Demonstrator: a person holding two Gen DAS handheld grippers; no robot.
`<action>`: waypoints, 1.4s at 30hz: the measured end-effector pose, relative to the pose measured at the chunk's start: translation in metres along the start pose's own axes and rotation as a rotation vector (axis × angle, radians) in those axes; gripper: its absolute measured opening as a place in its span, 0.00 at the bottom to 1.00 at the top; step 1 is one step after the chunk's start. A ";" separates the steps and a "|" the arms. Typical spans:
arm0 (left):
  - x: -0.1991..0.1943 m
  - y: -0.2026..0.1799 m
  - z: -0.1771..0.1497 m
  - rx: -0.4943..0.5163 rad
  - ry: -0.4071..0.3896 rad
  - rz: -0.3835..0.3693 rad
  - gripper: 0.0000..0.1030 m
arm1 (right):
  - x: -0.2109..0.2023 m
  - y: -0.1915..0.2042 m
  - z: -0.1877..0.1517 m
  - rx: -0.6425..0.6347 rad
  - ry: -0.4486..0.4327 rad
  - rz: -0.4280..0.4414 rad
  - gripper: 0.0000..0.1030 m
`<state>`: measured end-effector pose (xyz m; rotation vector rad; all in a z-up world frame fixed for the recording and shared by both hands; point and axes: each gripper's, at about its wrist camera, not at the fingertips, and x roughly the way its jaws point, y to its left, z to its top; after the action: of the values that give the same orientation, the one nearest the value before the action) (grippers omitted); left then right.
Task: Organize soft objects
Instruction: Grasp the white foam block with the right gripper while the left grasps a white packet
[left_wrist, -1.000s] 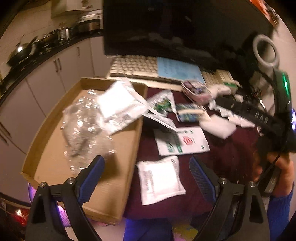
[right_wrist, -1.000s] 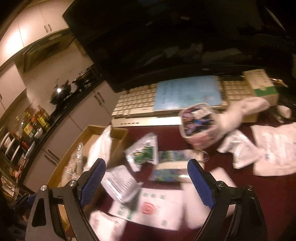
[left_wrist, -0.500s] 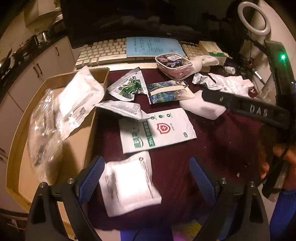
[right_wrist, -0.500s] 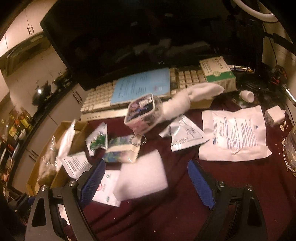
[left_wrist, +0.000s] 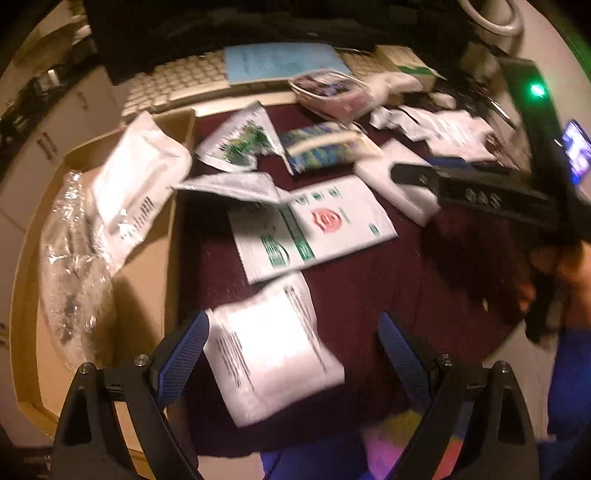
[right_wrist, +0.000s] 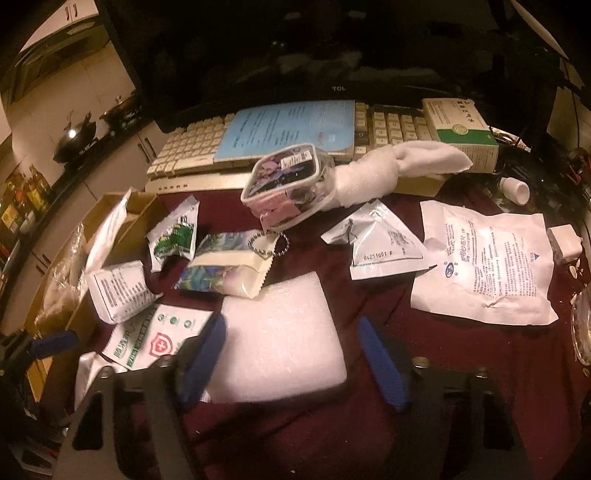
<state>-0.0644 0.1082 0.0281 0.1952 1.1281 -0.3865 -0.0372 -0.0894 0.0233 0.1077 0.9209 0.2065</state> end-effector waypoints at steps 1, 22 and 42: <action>0.000 -0.001 -0.002 0.020 0.005 -0.002 0.90 | 0.002 0.000 -0.001 -0.002 0.008 0.003 0.62; 0.025 -0.016 0.019 0.364 0.156 -0.101 0.50 | 0.000 -0.003 -0.006 0.033 0.024 0.022 0.60; -0.019 -0.013 -0.017 0.082 -0.017 -0.063 0.77 | -0.004 0.009 -0.007 -0.031 0.061 0.049 0.80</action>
<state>-0.0912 0.1058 0.0385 0.2286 1.1048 -0.4895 -0.0469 -0.0812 0.0239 0.0952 0.9759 0.2705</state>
